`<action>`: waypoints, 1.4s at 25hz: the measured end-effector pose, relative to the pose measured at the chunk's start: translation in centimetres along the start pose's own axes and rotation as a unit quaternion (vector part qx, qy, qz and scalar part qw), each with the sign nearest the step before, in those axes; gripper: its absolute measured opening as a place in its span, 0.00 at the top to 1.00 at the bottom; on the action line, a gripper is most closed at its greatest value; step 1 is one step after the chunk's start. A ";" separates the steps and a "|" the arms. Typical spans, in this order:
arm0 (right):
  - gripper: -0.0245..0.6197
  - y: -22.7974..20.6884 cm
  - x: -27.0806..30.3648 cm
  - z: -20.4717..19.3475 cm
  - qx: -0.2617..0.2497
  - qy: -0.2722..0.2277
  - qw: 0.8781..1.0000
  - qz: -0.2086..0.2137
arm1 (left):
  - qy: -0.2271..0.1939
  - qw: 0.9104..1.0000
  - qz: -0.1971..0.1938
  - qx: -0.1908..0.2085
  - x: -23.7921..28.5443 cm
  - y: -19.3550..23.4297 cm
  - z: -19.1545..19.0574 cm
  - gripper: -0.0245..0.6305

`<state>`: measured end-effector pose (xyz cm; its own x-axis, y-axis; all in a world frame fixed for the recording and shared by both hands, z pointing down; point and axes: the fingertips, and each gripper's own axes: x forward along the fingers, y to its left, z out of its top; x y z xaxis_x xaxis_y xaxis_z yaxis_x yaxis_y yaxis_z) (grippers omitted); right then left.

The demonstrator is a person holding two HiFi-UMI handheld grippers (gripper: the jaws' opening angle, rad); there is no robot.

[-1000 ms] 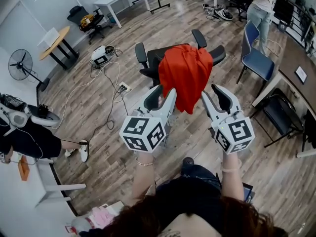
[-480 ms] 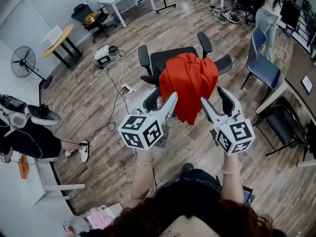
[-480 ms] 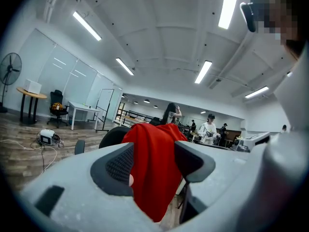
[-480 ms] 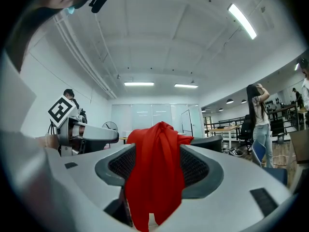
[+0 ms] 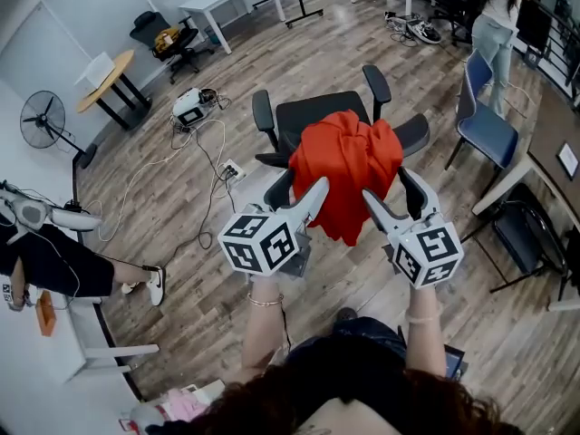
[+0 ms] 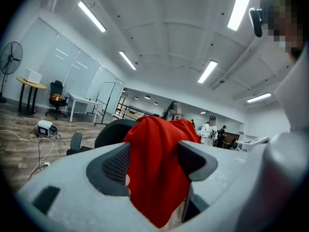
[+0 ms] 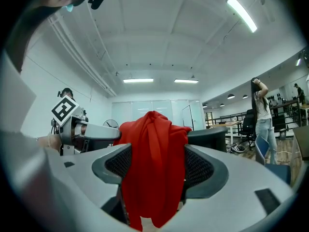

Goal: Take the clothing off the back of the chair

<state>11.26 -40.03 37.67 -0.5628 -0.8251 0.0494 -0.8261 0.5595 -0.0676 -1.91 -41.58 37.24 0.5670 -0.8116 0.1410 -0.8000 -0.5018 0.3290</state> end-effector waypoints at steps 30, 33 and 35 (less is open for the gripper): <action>0.89 3.5 1.2 1.1 -0.007 -0.006 0.999 0.047 | 0.000 0.994 -0.108 0.009 0.0 -5.7 0.1 0.85; 0.89 4.0 0.6 1.7 -0.010 -0.014 0.999 0.048 | -0.002 0.993 -0.114 0.016 -0.6 -6.4 0.5 0.86; 0.89 4.2 0.3 2.2 -0.010 -0.021 0.999 0.046 | -0.004 0.993 -0.119 0.020 -1.1 -6.8 0.8 0.86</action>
<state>7.67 -38.07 35.17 -0.6344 -0.7730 0.0028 -0.7721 0.6336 -0.0493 2.79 -37.49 34.08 0.7400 -0.6702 0.0570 -0.6505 -0.6915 0.3140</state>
